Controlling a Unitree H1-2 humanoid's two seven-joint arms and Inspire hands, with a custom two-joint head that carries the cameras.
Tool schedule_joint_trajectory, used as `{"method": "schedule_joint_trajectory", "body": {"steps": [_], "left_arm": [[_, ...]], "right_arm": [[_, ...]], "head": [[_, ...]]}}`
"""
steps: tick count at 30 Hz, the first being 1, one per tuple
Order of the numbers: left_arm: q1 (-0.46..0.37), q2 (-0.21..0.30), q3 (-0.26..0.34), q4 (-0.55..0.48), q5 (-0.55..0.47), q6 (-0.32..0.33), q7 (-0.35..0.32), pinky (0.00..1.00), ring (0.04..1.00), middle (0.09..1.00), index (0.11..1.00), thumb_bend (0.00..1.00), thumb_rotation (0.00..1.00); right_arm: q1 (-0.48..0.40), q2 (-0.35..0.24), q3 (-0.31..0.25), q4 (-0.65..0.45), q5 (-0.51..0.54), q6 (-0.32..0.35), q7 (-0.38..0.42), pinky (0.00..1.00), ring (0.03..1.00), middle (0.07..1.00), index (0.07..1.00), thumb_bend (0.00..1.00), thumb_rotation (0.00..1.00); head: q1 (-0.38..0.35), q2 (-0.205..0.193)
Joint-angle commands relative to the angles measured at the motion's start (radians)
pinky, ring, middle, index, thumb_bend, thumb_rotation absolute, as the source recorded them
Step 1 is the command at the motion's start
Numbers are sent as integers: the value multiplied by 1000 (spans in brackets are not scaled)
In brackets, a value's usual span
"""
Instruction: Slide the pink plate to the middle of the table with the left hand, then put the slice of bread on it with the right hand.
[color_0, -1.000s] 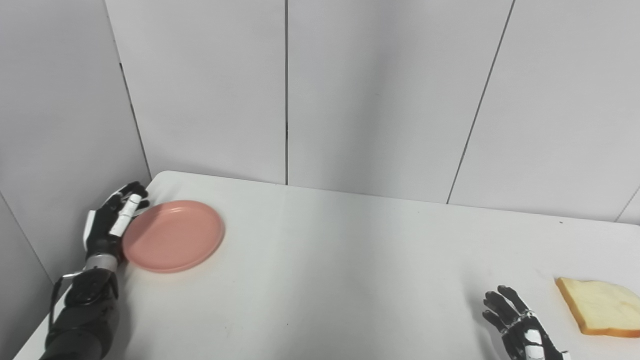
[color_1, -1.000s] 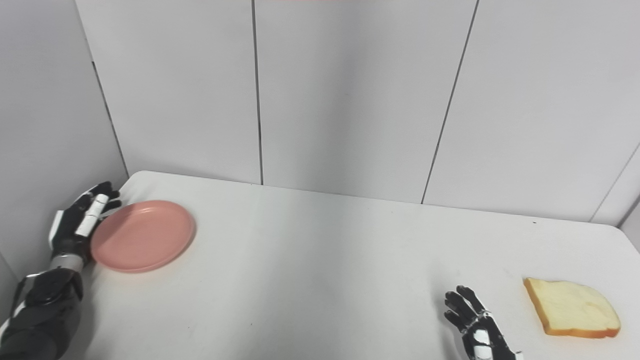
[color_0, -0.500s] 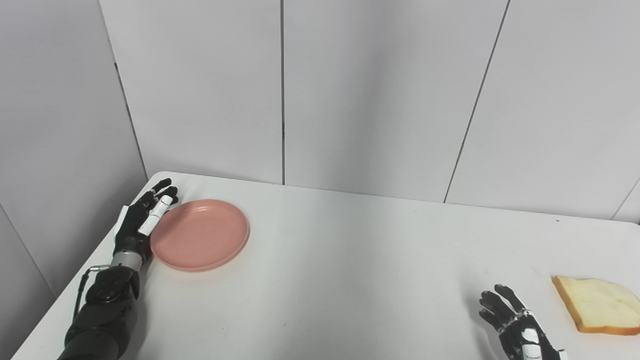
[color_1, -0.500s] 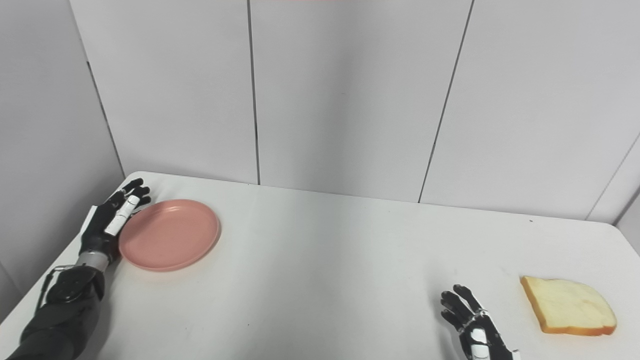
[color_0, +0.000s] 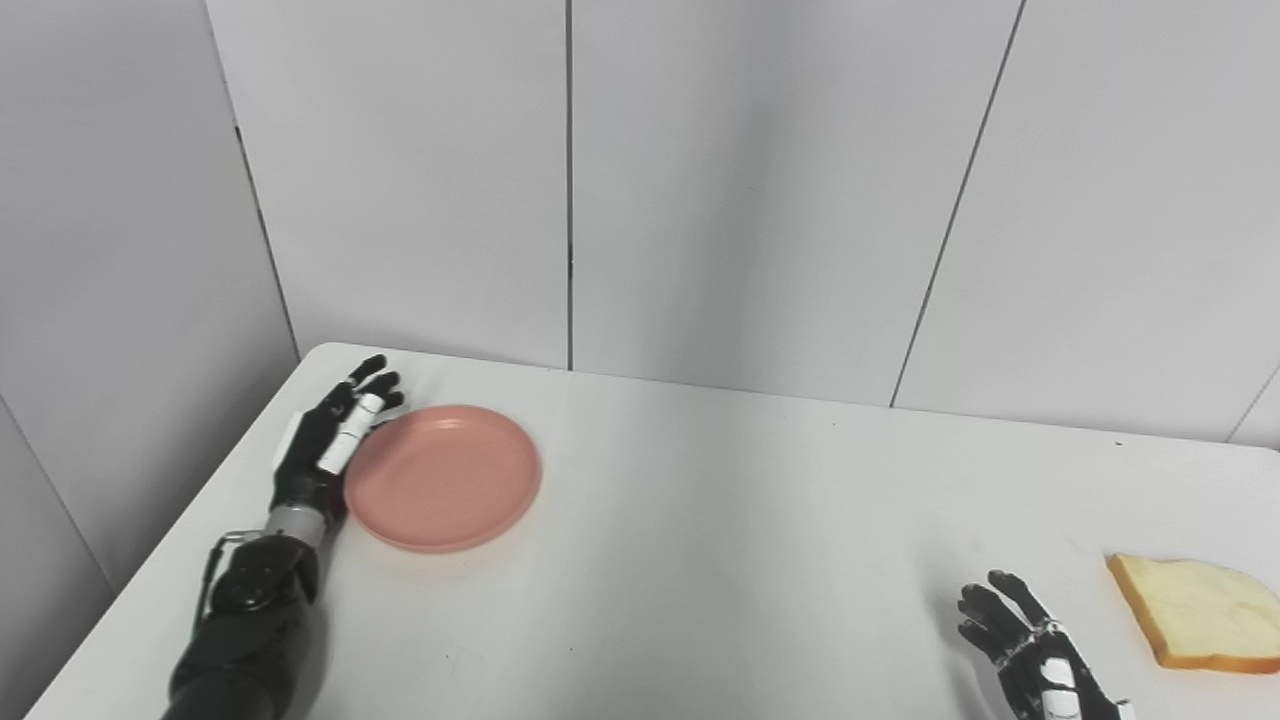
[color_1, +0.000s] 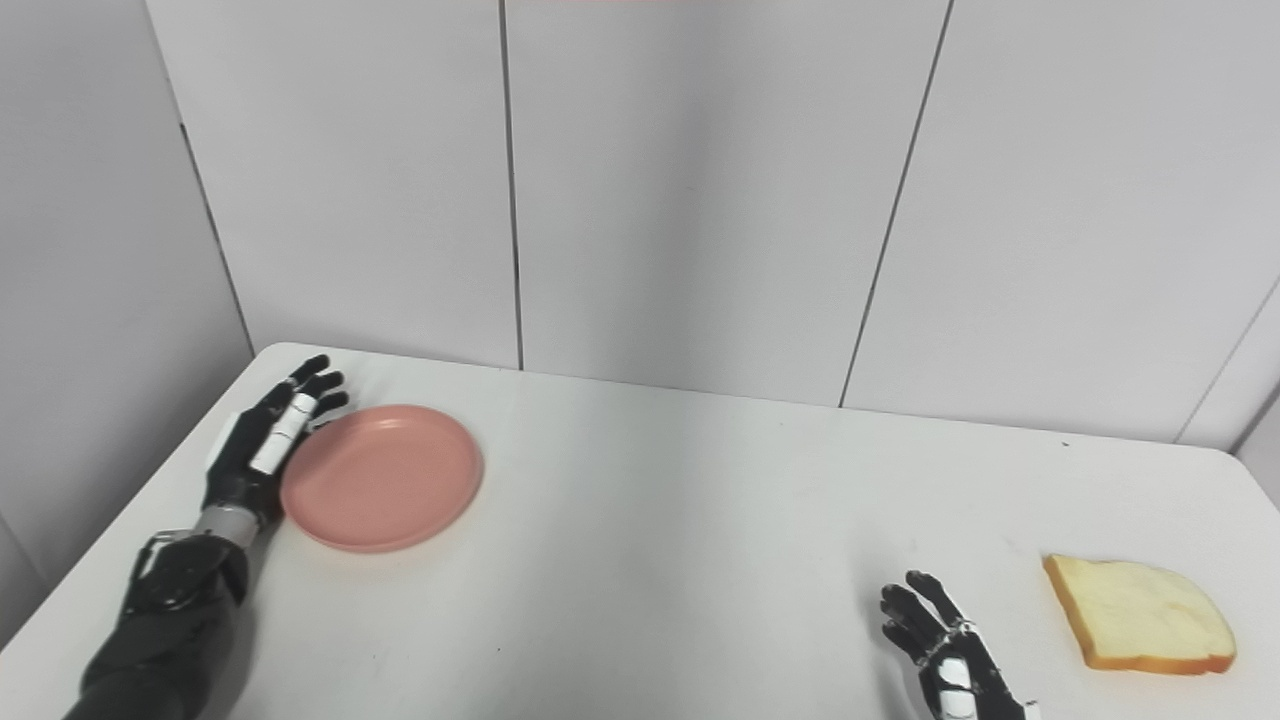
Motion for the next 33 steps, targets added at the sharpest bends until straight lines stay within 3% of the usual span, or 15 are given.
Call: {"method": "schedule_joint_trajectory", "body": {"steps": [1,9,17,24,33], "left_arm": [[1,-37,-10,-30,-6,-11,-5,697,812,820,798,900,670],[8,-94,-32,-98,-14,3,-24,708,809,810,789,952,640],[34,-151,-91,-168,35,17,12,666,790,801,778,904,654],[49,-195,-164,-161,106,-1,41,620,771,792,777,902,696],[61,-267,-195,-147,106,2,24,641,763,795,775,923,693]], "right_arm": [[44,28,19,78,1,11,4,820,806,775,804,754,881],[48,26,26,73,-3,6,4,820,808,776,803,753,885],[50,24,27,66,-12,7,5,826,812,777,814,746,899],[55,23,29,59,-14,9,8,830,816,783,819,748,903],[58,29,33,53,-28,10,6,835,819,786,824,729,910]], "head": [[1,3],[-5,8],[-13,17],[-19,24],[-34,29]]}}
